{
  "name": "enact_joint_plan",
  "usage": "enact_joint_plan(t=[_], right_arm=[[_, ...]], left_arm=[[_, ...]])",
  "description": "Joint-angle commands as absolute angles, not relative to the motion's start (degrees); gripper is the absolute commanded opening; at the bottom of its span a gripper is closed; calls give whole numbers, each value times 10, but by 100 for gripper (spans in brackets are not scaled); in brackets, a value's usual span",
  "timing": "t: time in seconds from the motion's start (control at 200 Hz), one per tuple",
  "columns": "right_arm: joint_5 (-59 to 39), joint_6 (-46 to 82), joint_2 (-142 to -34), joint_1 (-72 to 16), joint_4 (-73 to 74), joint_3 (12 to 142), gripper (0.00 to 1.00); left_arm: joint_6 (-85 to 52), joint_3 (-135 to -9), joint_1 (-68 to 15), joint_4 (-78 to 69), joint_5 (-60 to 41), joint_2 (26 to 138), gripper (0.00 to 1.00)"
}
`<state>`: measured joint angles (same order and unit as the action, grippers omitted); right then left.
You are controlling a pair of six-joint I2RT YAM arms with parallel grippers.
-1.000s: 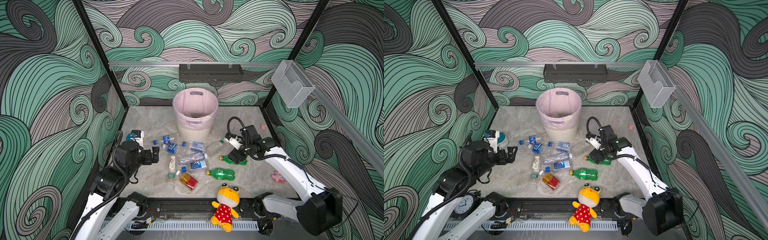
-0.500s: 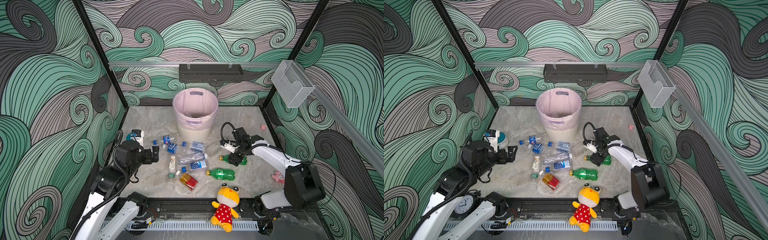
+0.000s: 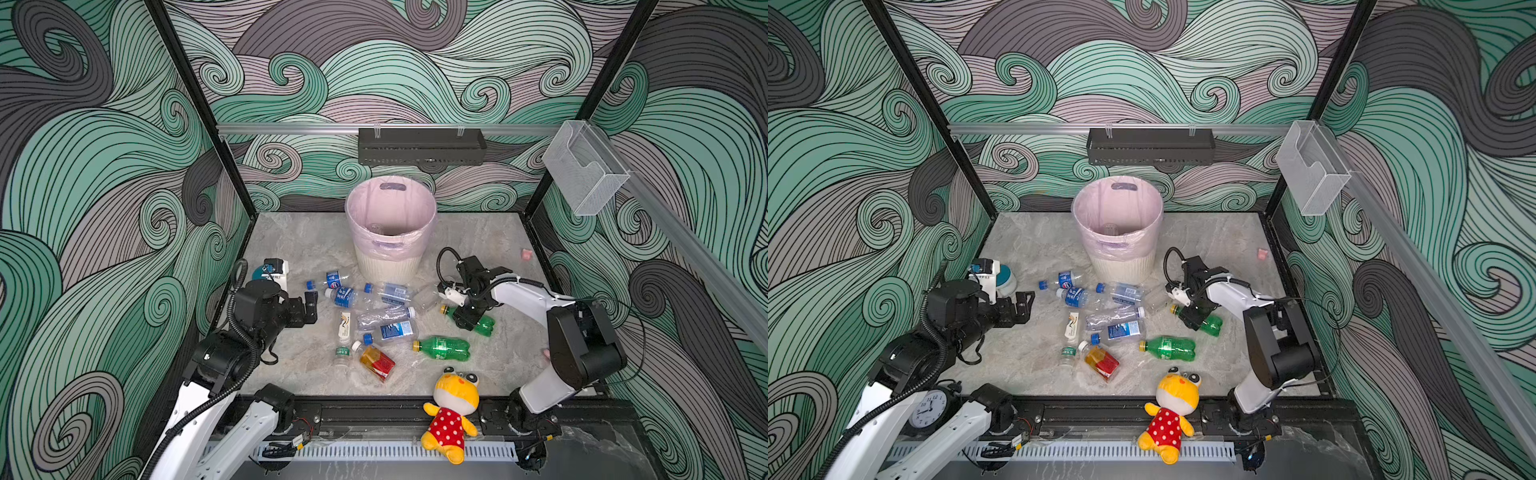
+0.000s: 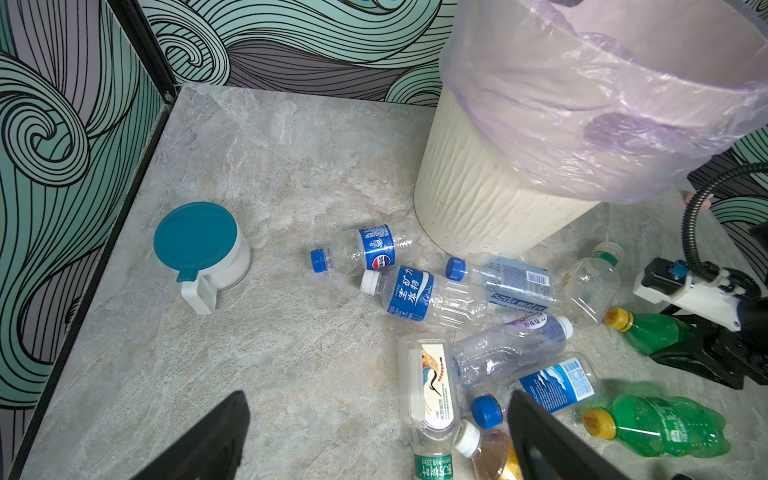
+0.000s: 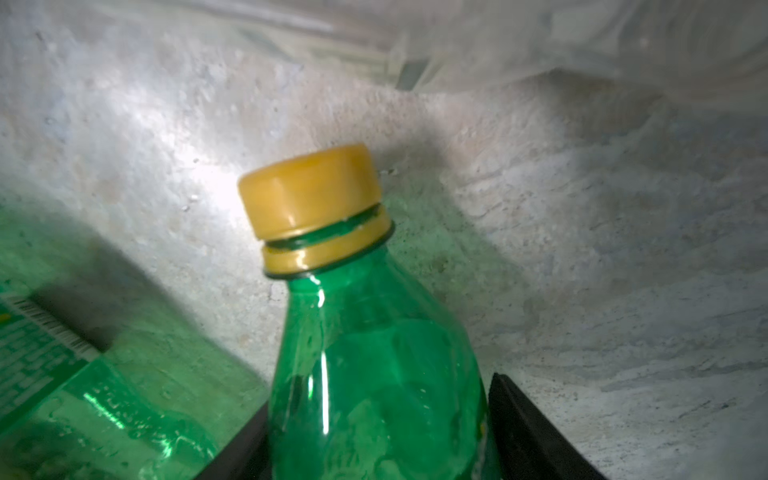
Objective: Throw the plastic bottles in the bin
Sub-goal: 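Grasp the green Sprite bottle by its neck with the right gripper and lift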
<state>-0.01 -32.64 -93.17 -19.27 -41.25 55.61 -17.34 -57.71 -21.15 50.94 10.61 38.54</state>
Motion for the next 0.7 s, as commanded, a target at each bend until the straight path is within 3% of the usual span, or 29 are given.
enact_joint_plan(t=[0.0,0.38,0.696], right_arm=[[1,-307,-935,-192,-426,572,63],[-21,-229,-863,-205,-451,592,51],[-41,-120,-751,-202,-445,606,49]], left_arm=[[-171,-581,-209,506,120,392,99],[-178,-577,-209,501,136,400,99],[-185,-578,-209,500,141,410,99]])
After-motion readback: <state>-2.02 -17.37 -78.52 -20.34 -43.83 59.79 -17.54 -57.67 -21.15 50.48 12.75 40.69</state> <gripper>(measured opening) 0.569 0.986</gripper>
